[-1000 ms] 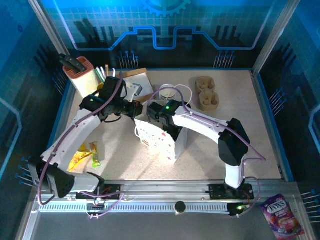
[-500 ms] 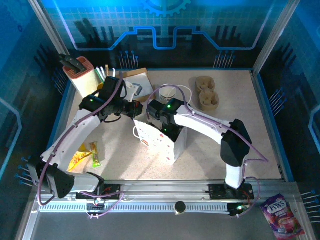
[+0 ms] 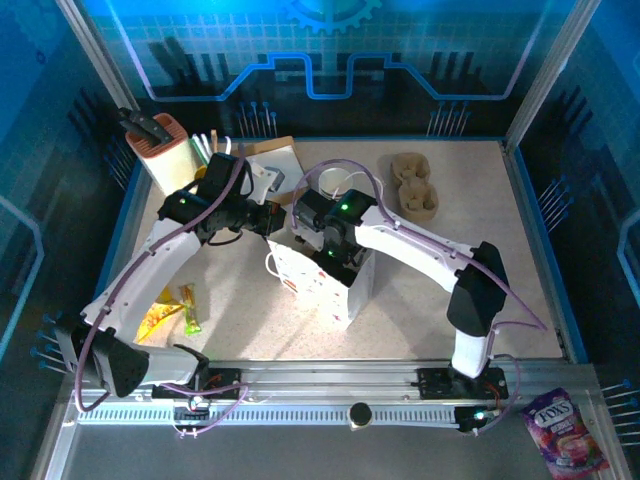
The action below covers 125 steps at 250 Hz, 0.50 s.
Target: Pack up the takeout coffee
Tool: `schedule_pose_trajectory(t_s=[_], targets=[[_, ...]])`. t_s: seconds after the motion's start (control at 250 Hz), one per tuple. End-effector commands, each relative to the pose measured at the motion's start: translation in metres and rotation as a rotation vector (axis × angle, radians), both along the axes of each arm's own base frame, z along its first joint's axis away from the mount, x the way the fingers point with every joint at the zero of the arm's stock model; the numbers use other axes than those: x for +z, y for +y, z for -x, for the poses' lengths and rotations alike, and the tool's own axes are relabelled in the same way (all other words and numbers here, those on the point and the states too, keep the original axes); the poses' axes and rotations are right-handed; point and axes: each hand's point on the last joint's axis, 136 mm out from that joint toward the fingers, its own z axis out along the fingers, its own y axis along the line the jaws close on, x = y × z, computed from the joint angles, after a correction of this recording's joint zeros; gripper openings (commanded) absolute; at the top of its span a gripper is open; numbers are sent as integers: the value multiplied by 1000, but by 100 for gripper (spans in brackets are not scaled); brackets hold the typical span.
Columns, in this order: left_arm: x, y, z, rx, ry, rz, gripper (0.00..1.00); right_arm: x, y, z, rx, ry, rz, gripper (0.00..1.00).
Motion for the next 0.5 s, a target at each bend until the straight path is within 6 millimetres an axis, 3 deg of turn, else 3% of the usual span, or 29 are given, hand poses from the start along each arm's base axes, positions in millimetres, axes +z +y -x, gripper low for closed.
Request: schedule_pose_trajectory(t_s=[0.0,0.495], targets=[[3,-1,9,-30,-13,3,0,28,3,6,20,-28,-59,94],[3,-2,9,-32,-10,6,0,70,10,6,14,-86,-216,94]])
